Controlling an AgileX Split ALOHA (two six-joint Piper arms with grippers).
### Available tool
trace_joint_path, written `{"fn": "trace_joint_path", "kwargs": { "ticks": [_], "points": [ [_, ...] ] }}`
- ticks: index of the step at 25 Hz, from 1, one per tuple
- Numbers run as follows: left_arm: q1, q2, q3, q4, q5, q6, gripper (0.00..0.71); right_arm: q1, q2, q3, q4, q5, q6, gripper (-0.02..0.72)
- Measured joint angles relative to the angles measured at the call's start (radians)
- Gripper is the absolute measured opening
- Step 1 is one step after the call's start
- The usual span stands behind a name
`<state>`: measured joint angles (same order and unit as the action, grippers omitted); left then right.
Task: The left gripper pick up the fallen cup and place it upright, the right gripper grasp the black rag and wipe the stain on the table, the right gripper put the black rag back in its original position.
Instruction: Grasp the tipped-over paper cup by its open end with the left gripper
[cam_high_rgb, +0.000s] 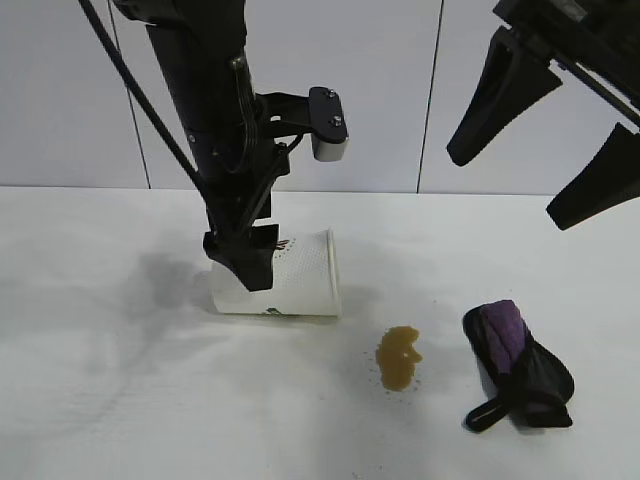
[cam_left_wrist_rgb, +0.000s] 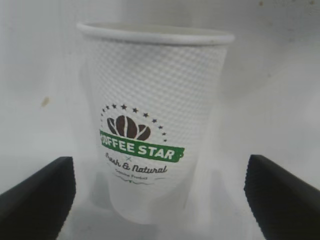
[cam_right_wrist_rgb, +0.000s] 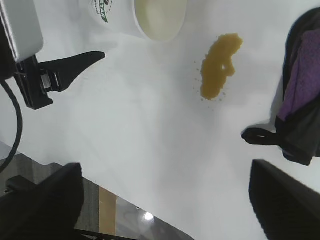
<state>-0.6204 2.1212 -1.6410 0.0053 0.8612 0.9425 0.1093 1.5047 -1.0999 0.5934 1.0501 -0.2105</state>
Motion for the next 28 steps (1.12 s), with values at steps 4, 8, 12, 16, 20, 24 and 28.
{"fn": "trace_joint_path", "kwargs": {
  "ticks": [4, 8, 12, 16, 20, 24, 28],
  "points": [
    [-0.017, 0.034, -0.050, 0.004, 0.013, -0.020, 0.658, 0.000, 0.000, 0.000, -0.002, 0.000, 0.000, 0.623],
    [-0.043, 0.078, -0.097, 0.004, 0.031, -0.025, 0.658, 0.000, 0.000, 0.000, -0.003, 0.000, 0.000, 0.623],
    [-0.055, 0.111, -0.117, 0.003, 0.033, -0.028, 0.658, 0.000, 0.000, 0.000, -0.003, 0.003, 0.000, 0.623],
    [-0.056, 0.135, -0.121, 0.003, 0.032, -0.031, 0.658, 0.000, 0.000, 0.000, -0.003, 0.011, 0.000, 0.623],
    [-0.056, 0.138, -0.124, 0.004, 0.026, -0.032, 0.658, 0.000, 0.000, 0.000, -0.003, 0.018, 0.000, 0.623],
    [-0.056, 0.138, -0.124, 0.003, 0.026, -0.033, 0.658, 0.000, 0.000, 0.000, -0.003, 0.022, 0.000, 0.623],
    [-0.056, 0.138, -0.124, 0.003, 0.024, -0.033, 0.658, 0.000, 0.000, 0.000, -0.003, 0.022, 0.000, 0.623]
  ]
}}
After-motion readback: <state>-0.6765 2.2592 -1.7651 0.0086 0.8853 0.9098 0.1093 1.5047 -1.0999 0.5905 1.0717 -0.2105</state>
